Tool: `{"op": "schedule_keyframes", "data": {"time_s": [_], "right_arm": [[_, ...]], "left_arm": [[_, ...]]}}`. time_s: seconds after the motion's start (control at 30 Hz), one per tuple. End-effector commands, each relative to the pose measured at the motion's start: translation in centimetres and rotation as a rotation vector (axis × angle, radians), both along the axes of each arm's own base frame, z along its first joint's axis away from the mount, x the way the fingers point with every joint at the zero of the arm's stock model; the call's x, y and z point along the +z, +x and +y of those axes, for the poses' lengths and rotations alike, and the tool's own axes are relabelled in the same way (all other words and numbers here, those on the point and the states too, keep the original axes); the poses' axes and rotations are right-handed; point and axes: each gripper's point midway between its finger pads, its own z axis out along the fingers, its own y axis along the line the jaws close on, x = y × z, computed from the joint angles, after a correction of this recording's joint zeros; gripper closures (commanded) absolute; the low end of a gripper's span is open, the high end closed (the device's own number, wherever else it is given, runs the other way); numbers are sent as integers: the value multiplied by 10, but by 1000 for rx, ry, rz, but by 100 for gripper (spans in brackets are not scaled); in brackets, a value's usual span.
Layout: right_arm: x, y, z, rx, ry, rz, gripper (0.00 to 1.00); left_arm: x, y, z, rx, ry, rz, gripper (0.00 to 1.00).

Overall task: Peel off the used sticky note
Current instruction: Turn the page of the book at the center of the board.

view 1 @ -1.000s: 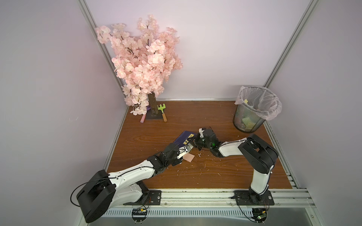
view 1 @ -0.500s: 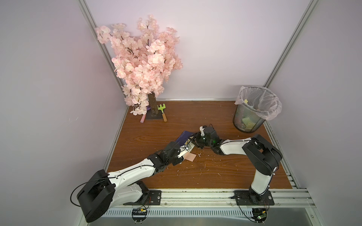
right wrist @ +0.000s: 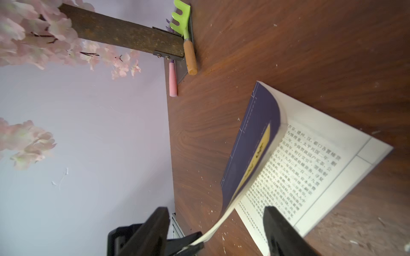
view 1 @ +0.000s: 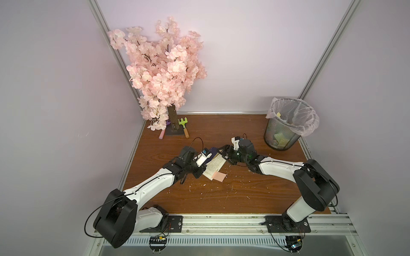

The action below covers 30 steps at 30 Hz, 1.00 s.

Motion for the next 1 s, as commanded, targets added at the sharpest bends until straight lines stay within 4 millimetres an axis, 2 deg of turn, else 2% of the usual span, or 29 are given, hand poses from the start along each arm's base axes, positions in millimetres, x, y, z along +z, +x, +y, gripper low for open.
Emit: {"op": "schedule_keyframes", "data": {"time_s": [0.0,0.07,0.17,0.3,0.47,0.53,0.6,0.73,0.83,0.97], "right_arm": [[-11,-12,-9,-12,-81,-27,35],[-18,-19,-3,0,-92,-23,42],[-28,-30,12,21,-97,-23,57],[-37,-37,32,54,-89,-29,70],[-52,-36,52,73,-112,-26,76],[-63,-34,58,79,-124,-11,82],[-79,-33,57,65,-138,18,86],[-106,-36,48,43,-172,63,88],[-121,-38,46,53,-198,97,88],[-132,-40,47,64,-212,127,89]], "left_arm": [[9,1,-5,11,-135,109,98],[10,5,-1,31,-172,139,98],[14,9,5,52,-225,168,98],[16,9,10,61,-250,183,98],[17,9,14,71,-283,205,98],[18,10,16,76,-302,219,98],[18,11,19,86,-308,222,98],[23,17,30,122,-330,206,98],[28,21,43,143,-350,188,98],[21,28,60,181,-351,167,98]]}}
